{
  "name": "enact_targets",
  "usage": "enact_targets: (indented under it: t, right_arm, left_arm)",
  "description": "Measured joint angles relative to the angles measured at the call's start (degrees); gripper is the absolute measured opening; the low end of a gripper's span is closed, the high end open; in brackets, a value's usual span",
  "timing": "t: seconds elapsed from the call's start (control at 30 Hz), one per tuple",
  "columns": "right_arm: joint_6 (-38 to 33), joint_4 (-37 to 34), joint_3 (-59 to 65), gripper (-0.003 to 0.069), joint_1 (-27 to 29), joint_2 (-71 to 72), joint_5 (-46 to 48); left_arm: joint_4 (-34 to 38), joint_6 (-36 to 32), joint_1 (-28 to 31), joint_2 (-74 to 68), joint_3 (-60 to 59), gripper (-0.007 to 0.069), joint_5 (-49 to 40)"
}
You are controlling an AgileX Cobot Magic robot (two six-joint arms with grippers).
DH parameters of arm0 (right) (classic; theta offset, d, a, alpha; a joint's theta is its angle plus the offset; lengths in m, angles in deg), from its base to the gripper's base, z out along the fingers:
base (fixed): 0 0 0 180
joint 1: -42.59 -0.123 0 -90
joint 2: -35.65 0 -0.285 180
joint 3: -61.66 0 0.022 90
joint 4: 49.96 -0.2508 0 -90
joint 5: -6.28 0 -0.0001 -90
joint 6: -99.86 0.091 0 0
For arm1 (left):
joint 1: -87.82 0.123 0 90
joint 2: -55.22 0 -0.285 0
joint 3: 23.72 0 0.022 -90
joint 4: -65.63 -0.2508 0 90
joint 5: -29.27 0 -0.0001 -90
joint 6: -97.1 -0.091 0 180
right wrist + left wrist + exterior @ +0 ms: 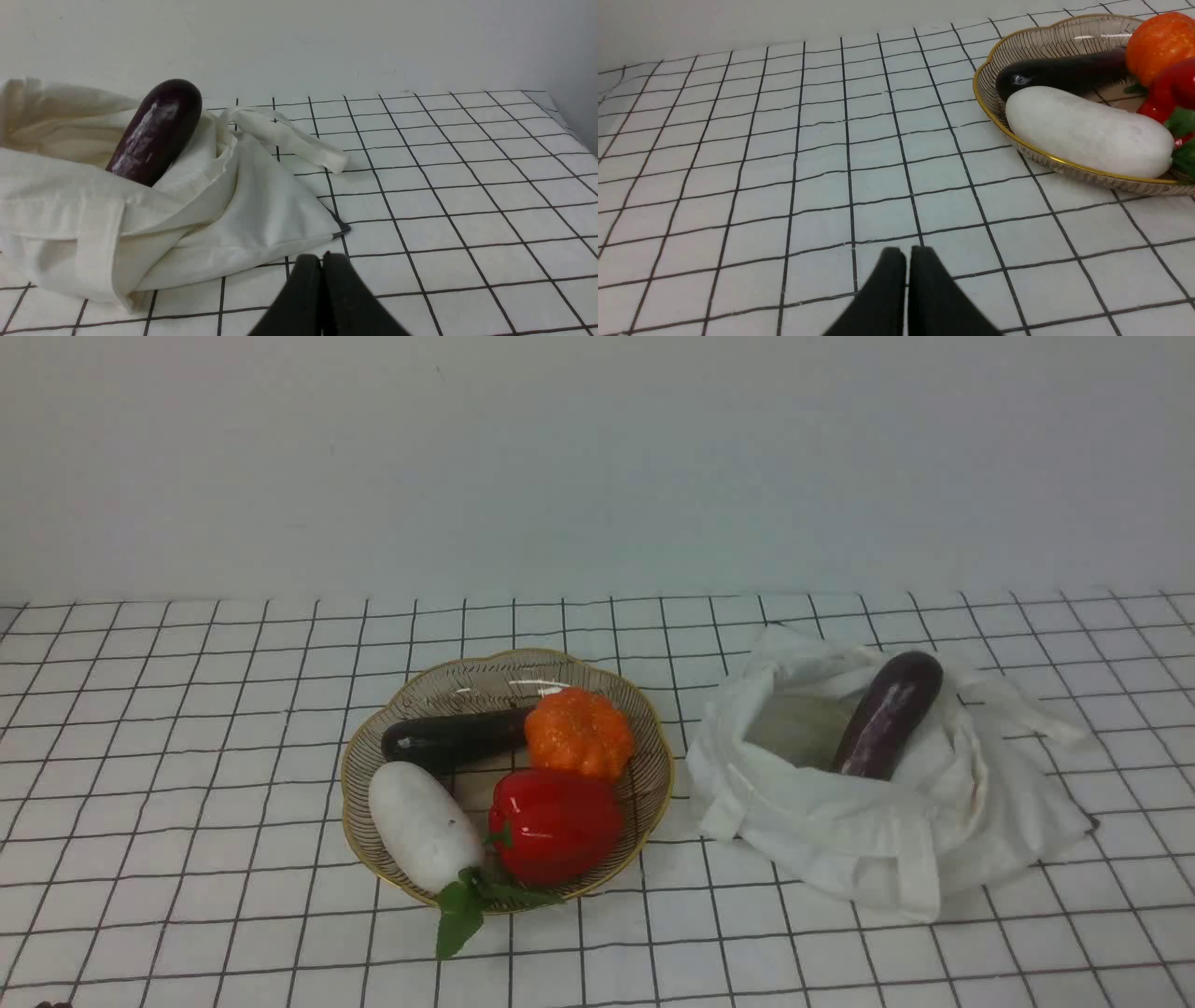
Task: Take vegetables from bag on white checkered tablecloth place on plate.
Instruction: 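Reach into the white cloth bag and grasp a vegetable inside with the right gripper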
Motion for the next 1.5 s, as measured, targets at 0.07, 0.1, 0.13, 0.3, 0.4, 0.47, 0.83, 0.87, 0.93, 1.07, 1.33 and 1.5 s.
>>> enact_targets:
  t: [0.07,0.1,0.13,0.3,0.4,0.47,0.83,0.87,0.93,1.07,1.33,1.5]
  right_arm:
    - [0.0,0.0,0.0,-0.0011,0.0,0.0,0.0]
    - [0.0,0.0,0.0,-0.0011,0.0,0.0,0.0]
    - [0.0,0.0,0.0,-0.0011,0.0,0.0,0.0]
    - [0.0,0.0,0.0,-0.0011,0.0,0.0,0.0]
    - [0.0,0.0,0.0,-0.0011,0.0,0.0,0.0]
    - [0.0,0.0,0.0,-0.0011,0.0,0.0,0.0]
    - [0.0,0.0,0.0,-0.0011,0.0,0.0,0.0]
    - [0.0,0.0,0.0,-0.0011,0.0,0.0,0.0]
    - [0.0,0.0,0.0,-0.0011,0.0,0.0,0.0]
    - [0.0,0.3,0.0,-0.0011,0.0,0.0,0.0]
    - [0.6,-0.5,0.4,-0.0011,0.0,0.0,-5.7]
    - [8.7,-10.4,0.4,-0.0011,0.0,0.0,-21.7]
  left_arm:
    - [0.0,0.0,0.0,0.0,0.0,-0.0008,0.0]
    - [0.0,0.0,0.0,0.0,0.0,-0.0008,0.0]
    - [0.0,0.0,0.0,0.0,0.0,-0.0008,0.0]
    - [0.0,0.0,0.0,0.0,0.0,-0.0008,0.0]
    - [0.0,0.0,0.0,0.0,0.0,-0.0008,0.0]
    - [0.0,0.0,0.0,0.0,0.0,-0.0008,0.0]
    - [0.0,0.0,0.0,0.0,0.0,-0.0008,0.0]
    - [0.0,0.0,0.0,0.0,0.0,-0.0008,0.0]
    - [0.0,0.0,0.0,0.0,0.0,-0.0008,0.0]
    - [0.0,0.0,0.0,0.0,0.0,-0.0008,0.0]
    - [0.0,0.0,0.0,0.0,0.0,-0.0008,0.0]
    - [0.0,0.0,0.0,0.0,0.0,-0.0008,0.0]
